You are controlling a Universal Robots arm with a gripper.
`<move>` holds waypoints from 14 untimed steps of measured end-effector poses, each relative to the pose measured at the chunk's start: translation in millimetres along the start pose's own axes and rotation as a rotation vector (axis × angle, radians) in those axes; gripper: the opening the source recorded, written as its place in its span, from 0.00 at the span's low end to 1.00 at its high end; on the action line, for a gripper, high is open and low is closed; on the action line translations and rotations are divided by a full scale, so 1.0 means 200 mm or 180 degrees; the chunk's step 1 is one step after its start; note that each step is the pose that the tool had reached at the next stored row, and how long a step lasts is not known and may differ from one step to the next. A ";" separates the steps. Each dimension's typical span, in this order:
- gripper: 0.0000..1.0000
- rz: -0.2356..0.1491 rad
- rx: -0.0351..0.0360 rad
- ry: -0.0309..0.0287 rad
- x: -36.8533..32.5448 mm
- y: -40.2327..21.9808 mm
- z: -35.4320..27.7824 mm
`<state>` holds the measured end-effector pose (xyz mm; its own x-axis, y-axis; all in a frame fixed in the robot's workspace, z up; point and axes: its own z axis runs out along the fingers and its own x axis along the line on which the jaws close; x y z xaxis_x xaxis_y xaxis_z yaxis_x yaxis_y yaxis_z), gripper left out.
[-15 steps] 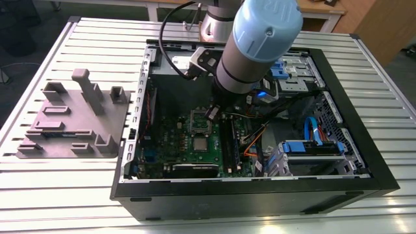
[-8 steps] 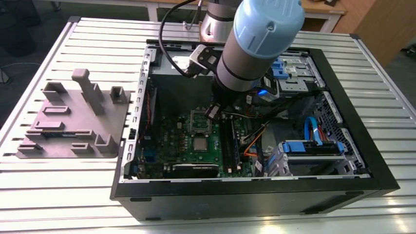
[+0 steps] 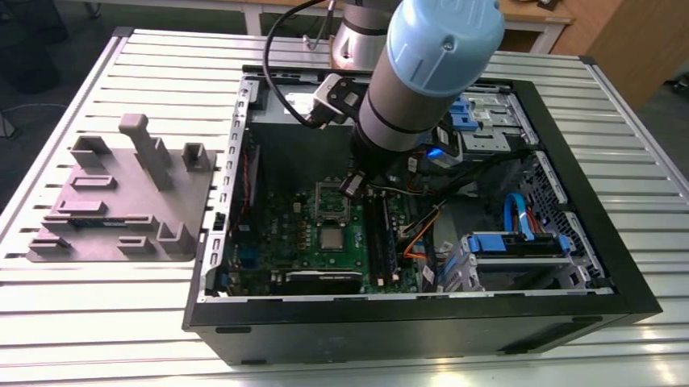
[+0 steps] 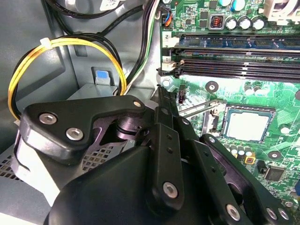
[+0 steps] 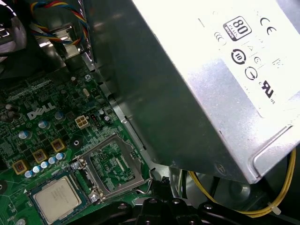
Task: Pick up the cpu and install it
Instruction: 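Close the cpu cover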
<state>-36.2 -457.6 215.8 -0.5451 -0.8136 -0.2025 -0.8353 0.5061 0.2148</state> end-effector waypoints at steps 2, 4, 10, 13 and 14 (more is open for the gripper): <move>0.10 0.0000 0.0001 0.0001 0.000 0.000 0.000; 0.10 0.0002 0.0011 0.0016 0.000 0.000 0.000; 0.10 0.0004 0.0030 0.0047 -0.002 0.002 -0.009; 0.10 0.0004 0.0033 0.0050 -0.003 0.005 -0.018; 0.10 0.0004 0.0033 0.0051 -0.004 0.005 -0.020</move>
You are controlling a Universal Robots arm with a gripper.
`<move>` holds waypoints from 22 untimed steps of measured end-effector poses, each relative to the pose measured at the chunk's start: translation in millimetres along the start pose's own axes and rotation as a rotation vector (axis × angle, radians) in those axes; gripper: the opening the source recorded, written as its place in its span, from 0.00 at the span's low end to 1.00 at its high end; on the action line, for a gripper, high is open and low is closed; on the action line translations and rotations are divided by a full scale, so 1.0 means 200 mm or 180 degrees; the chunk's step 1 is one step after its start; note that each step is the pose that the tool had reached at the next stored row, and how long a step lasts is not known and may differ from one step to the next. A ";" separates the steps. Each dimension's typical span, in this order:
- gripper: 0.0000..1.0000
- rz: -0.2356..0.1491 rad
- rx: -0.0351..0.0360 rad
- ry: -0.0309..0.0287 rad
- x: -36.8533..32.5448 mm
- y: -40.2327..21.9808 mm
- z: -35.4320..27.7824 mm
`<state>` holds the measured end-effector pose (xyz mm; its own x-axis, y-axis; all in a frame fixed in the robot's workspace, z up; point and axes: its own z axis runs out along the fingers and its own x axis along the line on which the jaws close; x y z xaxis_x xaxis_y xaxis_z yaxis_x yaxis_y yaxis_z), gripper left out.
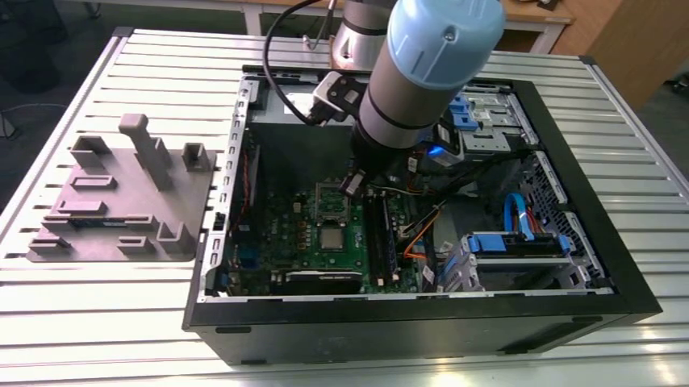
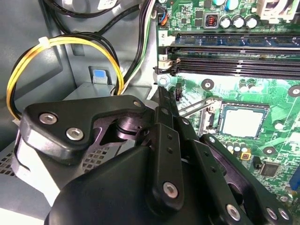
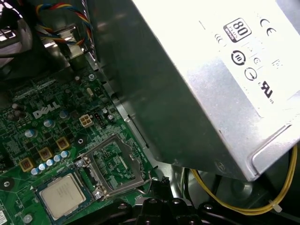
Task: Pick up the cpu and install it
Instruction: 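Close the cpu cover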
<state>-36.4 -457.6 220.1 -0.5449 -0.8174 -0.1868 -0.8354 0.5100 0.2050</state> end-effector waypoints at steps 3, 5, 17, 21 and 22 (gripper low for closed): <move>0.10 -0.0004 0.0010 0.0018 0.000 0.002 -0.005; 0.10 -0.0010 0.0026 0.0047 0.000 0.003 -0.006; 0.10 -0.0054 0.0060 0.0123 -0.002 0.020 -0.044; 0.10 -0.0074 0.0070 0.0150 0.001 0.026 -0.047; 0.10 -0.0079 0.0071 0.0154 0.002 0.028 -0.049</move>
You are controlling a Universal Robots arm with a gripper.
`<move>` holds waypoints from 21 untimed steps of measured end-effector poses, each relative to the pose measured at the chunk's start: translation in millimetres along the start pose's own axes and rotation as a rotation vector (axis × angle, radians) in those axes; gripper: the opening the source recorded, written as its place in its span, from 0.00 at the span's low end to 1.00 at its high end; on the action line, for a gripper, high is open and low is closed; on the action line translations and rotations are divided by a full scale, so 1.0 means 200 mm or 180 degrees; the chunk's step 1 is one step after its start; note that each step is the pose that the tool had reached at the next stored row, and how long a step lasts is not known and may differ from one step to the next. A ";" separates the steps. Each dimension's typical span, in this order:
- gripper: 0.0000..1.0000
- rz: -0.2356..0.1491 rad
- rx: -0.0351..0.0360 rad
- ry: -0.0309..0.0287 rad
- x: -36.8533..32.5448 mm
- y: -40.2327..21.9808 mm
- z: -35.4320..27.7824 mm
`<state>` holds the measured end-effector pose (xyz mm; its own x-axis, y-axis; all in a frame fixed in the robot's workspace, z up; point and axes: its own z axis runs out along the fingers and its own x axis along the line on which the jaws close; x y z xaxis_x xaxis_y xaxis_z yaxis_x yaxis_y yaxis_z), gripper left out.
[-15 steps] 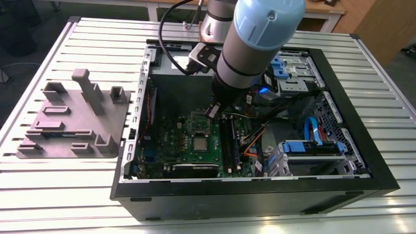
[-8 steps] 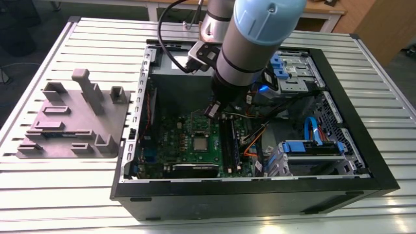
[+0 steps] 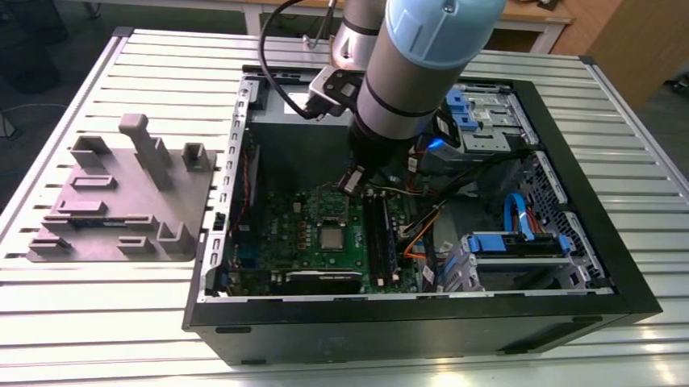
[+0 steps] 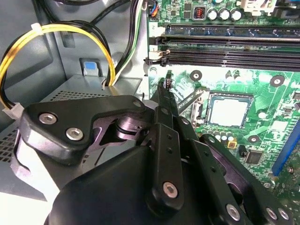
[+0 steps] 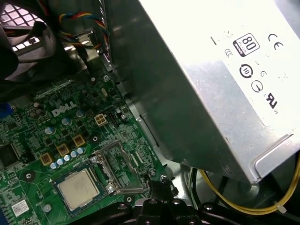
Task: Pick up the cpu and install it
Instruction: 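Close the cpu cover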
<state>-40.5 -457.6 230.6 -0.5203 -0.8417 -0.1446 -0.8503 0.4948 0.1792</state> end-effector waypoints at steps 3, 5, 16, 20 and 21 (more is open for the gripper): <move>0.10 -0.0015 -0.0001 0.0006 0.002 0.005 -0.006; 0.10 -0.0023 -0.0002 0.0007 0.002 0.009 -0.011; 0.10 -0.0052 -0.0006 0.0012 0.001 0.022 -0.043; 0.10 -0.0055 -0.0007 0.0013 0.001 0.024 -0.049; 0.10 -0.0056 -0.0006 0.0014 0.001 0.024 -0.052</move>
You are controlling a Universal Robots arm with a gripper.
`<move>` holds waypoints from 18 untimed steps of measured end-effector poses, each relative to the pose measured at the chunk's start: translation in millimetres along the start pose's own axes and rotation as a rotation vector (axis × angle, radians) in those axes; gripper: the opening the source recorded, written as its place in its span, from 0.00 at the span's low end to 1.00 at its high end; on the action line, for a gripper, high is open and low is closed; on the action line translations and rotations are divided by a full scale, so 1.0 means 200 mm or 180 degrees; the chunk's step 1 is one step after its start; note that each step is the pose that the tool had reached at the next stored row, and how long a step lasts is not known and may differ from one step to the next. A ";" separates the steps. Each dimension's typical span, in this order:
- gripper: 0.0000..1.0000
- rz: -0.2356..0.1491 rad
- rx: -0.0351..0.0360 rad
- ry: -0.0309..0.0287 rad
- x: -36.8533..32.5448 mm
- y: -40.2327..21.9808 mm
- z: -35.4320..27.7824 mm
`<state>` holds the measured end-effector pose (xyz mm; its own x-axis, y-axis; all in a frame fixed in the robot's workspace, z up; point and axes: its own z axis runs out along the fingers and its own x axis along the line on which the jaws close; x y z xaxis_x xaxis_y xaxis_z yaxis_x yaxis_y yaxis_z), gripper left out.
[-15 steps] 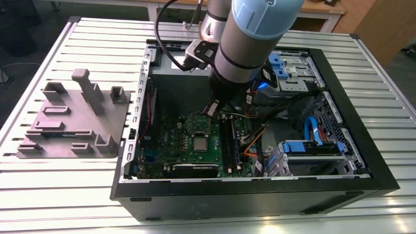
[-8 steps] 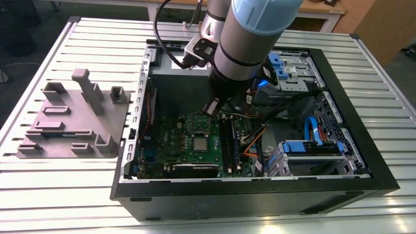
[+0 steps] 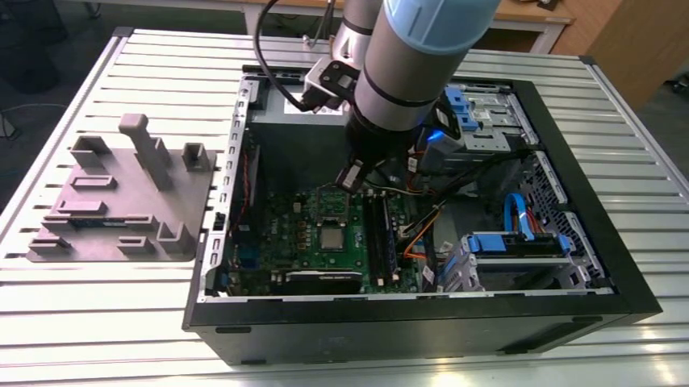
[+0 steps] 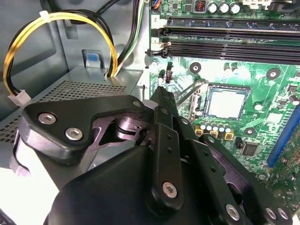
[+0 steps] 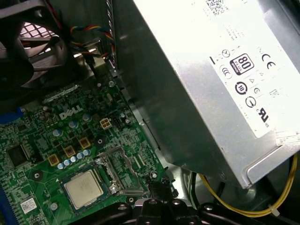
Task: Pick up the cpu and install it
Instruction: 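Close the cpu cover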
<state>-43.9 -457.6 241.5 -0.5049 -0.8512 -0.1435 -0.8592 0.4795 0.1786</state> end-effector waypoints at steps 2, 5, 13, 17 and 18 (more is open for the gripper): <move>0.10 -0.0002 0.0000 -0.0001 0.000 0.001 -0.003; 0.10 -0.0006 -0.0001 0.0000 0.000 0.003 -0.006; 0.10 -0.0021 -0.0003 0.0003 0.001 0.007 -0.012; 0.10 -0.0023 -0.0005 0.0001 0.001 0.008 -0.015; 0.10 -0.0024 -0.0005 0.0001 0.001 0.008 -0.015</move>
<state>-45.1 -457.7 244.7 -0.4985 -0.8547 -0.1445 -0.8627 0.4729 0.1791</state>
